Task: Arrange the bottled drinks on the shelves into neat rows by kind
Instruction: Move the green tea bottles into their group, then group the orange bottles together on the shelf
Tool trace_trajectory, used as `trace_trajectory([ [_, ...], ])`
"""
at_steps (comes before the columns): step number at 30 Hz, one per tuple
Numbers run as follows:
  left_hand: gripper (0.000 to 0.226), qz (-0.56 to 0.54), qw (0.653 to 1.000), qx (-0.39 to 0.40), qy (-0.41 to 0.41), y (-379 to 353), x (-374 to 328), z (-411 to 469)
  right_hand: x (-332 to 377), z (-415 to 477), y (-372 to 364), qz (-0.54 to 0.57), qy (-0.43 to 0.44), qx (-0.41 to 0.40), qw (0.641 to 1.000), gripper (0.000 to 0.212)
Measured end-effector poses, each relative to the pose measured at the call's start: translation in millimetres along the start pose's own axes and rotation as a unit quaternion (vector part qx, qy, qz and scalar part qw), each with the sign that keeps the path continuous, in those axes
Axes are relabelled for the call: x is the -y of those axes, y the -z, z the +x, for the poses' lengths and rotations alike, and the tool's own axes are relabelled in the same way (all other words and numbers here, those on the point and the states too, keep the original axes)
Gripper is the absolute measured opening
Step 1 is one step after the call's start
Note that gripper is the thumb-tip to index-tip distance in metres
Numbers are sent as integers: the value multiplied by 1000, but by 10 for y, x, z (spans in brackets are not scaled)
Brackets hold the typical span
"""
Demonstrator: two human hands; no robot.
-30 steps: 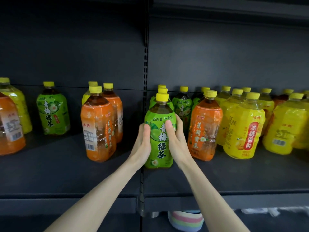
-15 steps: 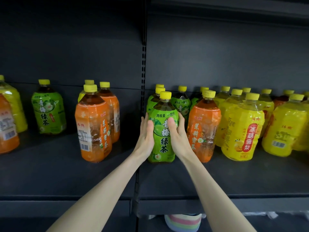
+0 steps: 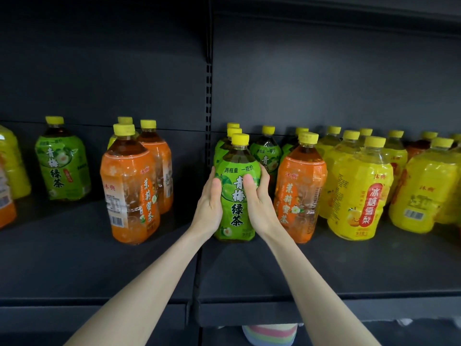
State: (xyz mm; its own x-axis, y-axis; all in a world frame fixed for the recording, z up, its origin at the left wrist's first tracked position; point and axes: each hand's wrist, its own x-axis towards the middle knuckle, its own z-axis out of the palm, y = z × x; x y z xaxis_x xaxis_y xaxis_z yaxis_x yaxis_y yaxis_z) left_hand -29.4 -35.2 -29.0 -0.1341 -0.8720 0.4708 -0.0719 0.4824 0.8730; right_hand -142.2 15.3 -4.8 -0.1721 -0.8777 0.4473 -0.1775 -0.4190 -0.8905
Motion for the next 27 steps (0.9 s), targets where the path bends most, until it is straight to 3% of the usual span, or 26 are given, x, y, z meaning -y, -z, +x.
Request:
trace_trajectory([
  [10,94,85,996,40,3,112,-51,1,100,-41,44,-48,-16,12,999,64],
  [16,52,162,985,54,-2,292,-290,-190,268,-170,152,-225,-34,-1,974,77],
  [20,40,201,979,6,-34,304,-348,-369,365,-336,295,-293,20,-78,953,55],
  [24,59,196,980,-34,-32,179,-375,-439,348,-457,548,-289,73,-157,941,33],
  [27,75,185,981,-53,-16,38,-388,-471,281,-465,733,-294,89,-210,928,38],
])
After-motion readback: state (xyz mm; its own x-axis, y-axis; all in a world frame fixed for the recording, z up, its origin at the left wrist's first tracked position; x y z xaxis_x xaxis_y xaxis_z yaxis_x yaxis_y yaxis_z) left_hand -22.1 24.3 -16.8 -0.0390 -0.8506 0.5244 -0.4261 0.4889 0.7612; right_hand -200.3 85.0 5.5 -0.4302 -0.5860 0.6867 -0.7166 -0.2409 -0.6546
